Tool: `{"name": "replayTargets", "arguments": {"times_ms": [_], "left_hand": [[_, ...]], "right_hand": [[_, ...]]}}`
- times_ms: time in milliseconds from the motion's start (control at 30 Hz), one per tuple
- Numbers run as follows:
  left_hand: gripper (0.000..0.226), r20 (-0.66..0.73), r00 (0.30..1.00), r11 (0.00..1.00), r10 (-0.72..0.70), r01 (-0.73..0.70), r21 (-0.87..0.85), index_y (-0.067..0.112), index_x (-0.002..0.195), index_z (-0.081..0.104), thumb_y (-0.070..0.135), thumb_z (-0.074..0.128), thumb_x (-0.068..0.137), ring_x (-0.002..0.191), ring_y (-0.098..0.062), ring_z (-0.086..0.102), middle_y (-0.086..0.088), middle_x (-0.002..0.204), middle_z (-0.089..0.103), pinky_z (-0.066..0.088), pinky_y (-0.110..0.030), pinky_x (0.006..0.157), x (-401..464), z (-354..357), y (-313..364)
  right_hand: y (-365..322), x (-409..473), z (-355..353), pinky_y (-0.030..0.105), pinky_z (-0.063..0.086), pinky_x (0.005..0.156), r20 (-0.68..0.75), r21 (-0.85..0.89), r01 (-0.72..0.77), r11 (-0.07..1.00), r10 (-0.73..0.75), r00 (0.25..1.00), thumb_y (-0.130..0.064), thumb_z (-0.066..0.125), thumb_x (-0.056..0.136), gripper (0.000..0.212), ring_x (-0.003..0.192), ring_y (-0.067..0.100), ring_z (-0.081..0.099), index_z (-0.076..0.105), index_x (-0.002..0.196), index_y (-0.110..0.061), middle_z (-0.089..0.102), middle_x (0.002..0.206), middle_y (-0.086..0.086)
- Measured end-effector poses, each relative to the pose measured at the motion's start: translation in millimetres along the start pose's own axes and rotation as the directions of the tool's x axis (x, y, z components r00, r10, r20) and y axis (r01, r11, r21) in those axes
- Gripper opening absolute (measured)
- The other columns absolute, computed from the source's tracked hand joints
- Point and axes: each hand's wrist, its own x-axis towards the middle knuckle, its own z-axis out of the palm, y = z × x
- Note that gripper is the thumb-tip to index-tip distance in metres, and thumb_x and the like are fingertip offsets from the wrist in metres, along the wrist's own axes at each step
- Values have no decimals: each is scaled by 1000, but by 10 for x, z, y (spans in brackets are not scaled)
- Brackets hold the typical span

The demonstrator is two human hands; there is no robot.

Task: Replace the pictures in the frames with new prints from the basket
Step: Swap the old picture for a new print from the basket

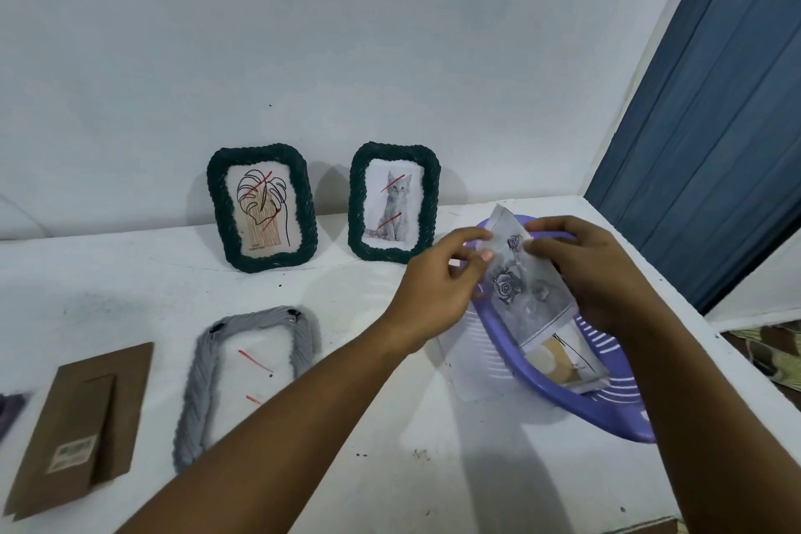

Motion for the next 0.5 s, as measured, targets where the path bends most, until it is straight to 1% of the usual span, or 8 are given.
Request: {"name": "replayTargets", "arguments": {"times_ms": [67,100,167,233,333,367,433,500], "left_hand": [[25,53,996,977,-76,85,-197,33,120,56,29,53,95,89,-20,69,-10,106,63,60,-39,78,-46,-21,97],[27,51,995,966,-89,99,-240,35,122,55,29,53,95,93,-20,68,-10,109,63,60,-38,78,-70,-52,122],[27,8,997,968,-79,79,-239,39,121,54,32,54,94,102,-20,64,-6,113,63,59,-36,79,-100,-141,120],[28,-35,997,967,-65,54,-248,39,119,56,30,58,92,104,-20,63,-6,114,63,59,-32,76,-133,-253,94],[32,-127,990,954,-62,21,-298,37,113,59,14,61,91,96,-27,64,-11,111,64,58,-43,78,-198,-475,72],[33,-165,984,953,-66,12,-304,36,110,61,9,60,91,93,-30,64,-11,110,65,56,-47,78,-230,-561,73],[32,-225,970,956,-91,22,-293,34,106,63,6,60,91,95,-32,64,-9,109,65,55,-51,79,-289,-743,63],[30,-251,961,954,-117,39,-297,30,104,67,5,61,90,99,-27,65,-6,111,65,56,-47,81,-360,-965,33]], "right_hand": [[-59,-105,140,42,57,80,40,14,39,999,-39,998,-18,64,87,19,92,29,67,66,106,-18,69,101,10],[-71,-149,216,41,57,82,63,31,48,998,-50,997,-22,63,88,20,94,27,67,65,108,-19,69,103,8],[-77,-204,372,37,56,85,102,104,38,994,-49,994,-25,59,91,22,95,23,69,63,112,-19,70,106,6],[-88,-254,508,35,56,86,114,146,51,988,-68,991,-20,58,92,20,94,22,70,63,111,-17,72,103,6],[-83,-301,694,35,56,87,125,224,80,971,-110,986,-11,60,90,19,94,25,70,65,108,-13,73,98,8],[-76,-308,754,35,56,88,118,199,103,975,-128,985,-11,61,89,18,95,24,69,66,106,-16,73,98,6],[-67,-302,859,34,56,87,80,-1,205,979,-204,976,-18,65,88,18,96,19,66,66,104,-26,70,103,-3],[-83,-295,972,28,54,78,76,-135,253,958,-245,967,-24,67,86,25,99,14,61,63,109,-33,63,113,-10]]}}
